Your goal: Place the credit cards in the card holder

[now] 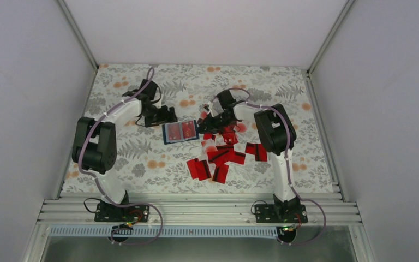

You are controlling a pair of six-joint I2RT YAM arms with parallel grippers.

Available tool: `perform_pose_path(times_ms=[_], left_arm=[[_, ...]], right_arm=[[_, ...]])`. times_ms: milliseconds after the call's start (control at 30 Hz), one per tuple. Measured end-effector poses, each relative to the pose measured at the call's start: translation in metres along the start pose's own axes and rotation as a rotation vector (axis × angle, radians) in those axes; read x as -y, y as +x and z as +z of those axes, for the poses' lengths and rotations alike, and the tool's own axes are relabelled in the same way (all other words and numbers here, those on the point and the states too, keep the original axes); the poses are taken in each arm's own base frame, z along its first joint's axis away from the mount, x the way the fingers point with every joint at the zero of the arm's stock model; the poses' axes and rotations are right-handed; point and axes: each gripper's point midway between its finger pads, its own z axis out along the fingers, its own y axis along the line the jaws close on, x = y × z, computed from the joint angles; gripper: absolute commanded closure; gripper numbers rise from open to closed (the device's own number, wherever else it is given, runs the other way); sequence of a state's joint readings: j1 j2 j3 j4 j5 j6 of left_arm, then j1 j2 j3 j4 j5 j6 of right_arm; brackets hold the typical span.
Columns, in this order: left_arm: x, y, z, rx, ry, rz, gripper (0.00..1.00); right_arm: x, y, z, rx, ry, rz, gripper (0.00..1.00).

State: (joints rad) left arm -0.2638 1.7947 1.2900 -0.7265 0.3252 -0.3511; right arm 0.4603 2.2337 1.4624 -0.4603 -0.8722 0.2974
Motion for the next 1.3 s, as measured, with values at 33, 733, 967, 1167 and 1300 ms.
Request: perform_pose_path(times_ms=[33, 733, 967, 1167, 1300], left_arm=[[-0.008, 0.001, 0.0, 0.002, 0.001, -0.01, 0.07], [-0.029, 0.006, 0.032, -0.016, 0.258, -0.054, 0.15], [-0.029, 0.003, 0.032, 0.005, 0.285, -0.081, 0.16], [-0.026, 0.005, 0.026, 0.004, 0.297, -0.111, 0.16], [-0.018, 0.001, 0.018, 0.013, 0.319, -0.111, 0.17]], right_arm=[[0.0, 0.0, 0.0, 0.0, 0.0, 0.0, 0.83], [-0.004, -0.003, 0.005, -0.018, -0.054, 0.008, 0.84], [-0.005, -0.006, 0.007, -0.027, -0.067, 0.02, 0.84], [-0.006, -0.01, 0.009, -0.031, -0.079, 0.02, 0.84], [-0.006, -0.01, 0.01, -0.032, -0.082, 0.022, 0.84]])
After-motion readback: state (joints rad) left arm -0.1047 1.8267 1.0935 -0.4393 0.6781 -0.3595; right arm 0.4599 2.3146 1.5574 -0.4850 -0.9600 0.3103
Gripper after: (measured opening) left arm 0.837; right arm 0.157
